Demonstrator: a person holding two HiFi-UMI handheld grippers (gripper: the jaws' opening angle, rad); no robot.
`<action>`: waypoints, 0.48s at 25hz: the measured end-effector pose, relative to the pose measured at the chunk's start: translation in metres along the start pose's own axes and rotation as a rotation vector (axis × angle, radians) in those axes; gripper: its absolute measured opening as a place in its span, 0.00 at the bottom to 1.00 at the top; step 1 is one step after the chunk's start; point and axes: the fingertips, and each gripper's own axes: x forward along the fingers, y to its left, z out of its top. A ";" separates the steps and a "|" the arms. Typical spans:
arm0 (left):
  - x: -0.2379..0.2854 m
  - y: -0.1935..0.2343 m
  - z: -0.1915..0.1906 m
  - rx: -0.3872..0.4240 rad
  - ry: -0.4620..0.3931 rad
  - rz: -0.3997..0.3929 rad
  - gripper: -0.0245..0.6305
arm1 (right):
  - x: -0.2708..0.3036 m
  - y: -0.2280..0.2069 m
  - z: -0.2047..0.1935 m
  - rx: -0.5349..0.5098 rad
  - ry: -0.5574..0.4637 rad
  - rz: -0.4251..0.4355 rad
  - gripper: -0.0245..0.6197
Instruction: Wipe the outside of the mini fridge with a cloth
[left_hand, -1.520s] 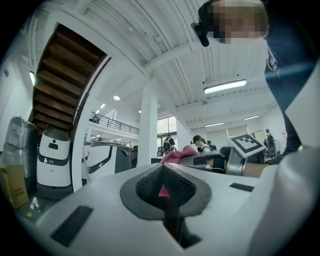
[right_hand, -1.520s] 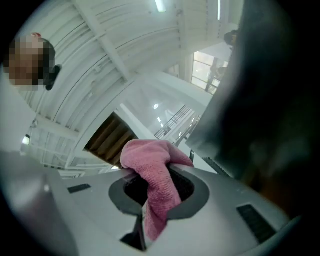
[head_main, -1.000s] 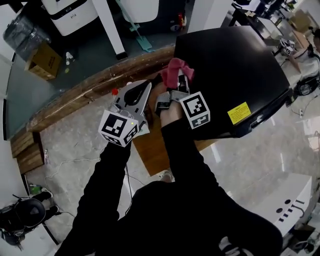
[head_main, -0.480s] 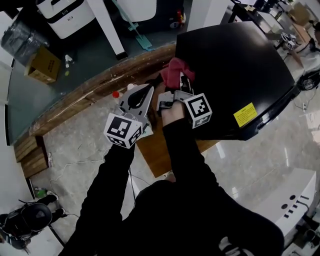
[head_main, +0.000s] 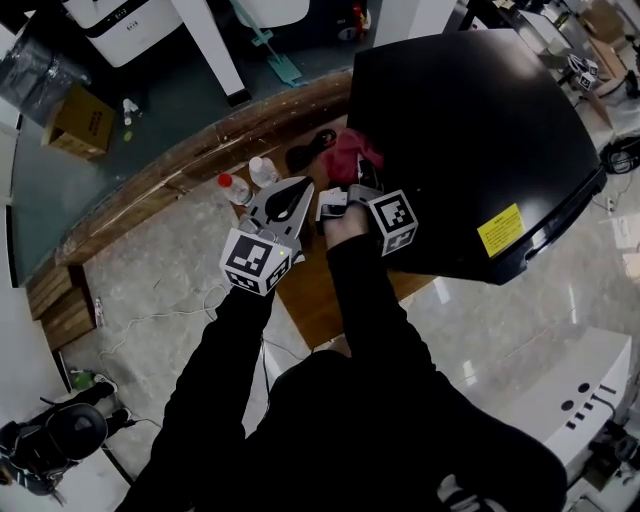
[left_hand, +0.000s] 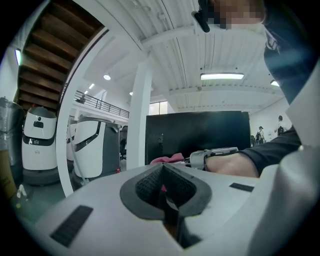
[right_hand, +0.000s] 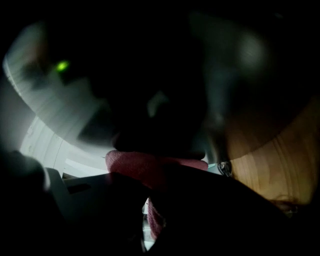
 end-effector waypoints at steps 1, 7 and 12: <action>0.001 -0.001 -0.007 -0.003 0.011 -0.001 0.05 | 0.001 -0.009 0.000 0.007 0.002 -0.010 0.13; 0.003 -0.001 -0.055 -0.025 0.084 -0.002 0.05 | 0.007 -0.063 -0.003 0.030 0.012 -0.073 0.13; 0.008 0.000 -0.089 -0.036 0.142 0.000 0.05 | 0.008 -0.099 -0.004 0.025 0.016 -0.123 0.13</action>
